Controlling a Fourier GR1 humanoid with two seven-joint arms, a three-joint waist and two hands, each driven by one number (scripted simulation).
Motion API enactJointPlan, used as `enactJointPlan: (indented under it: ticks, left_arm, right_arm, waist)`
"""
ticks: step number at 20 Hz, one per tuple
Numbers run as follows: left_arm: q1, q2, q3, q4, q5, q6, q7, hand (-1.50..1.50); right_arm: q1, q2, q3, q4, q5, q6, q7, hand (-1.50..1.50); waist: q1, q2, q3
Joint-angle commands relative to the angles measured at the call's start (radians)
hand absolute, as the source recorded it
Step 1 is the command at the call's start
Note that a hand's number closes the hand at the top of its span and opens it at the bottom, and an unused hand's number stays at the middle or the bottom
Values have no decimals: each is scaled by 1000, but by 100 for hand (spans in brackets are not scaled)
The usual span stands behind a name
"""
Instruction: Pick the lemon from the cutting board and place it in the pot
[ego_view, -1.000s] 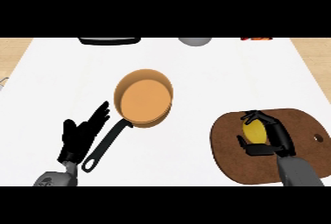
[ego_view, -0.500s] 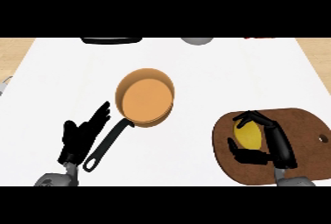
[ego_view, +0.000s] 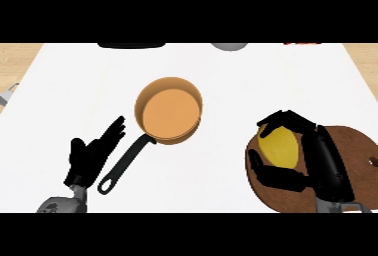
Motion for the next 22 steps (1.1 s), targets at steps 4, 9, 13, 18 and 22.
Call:
enactJointPlan:
  ticks: [4,9,13,18,22]
  left_arm:
    - [33,-34,-34,-34,-40,18,2,0]
    - [2,-48,-36,-20,-47,27,22,0]
    - [-39,-35,-13,-4,-20,-7,39,0]
    - [-60,-37,16,53,-24,-6,-3,0]
    - [-39,-23,11,40,-26,-18,-9,0]
  right_arm:
    - [-309,85,50,39,162,129,316,150]
    - [-597,137,24,207,150,283,468,150]
    - [-735,231,77,413,232,282,514,150]
    - [-824,257,56,618,240,305,429,150]
    - [-949,279,158,777,386,355,541,150]
  waist:
    - [16,4,2]
    - [26,5,1]
    - [30,7,1]
    - [19,8,2]
    - [37,9,0]
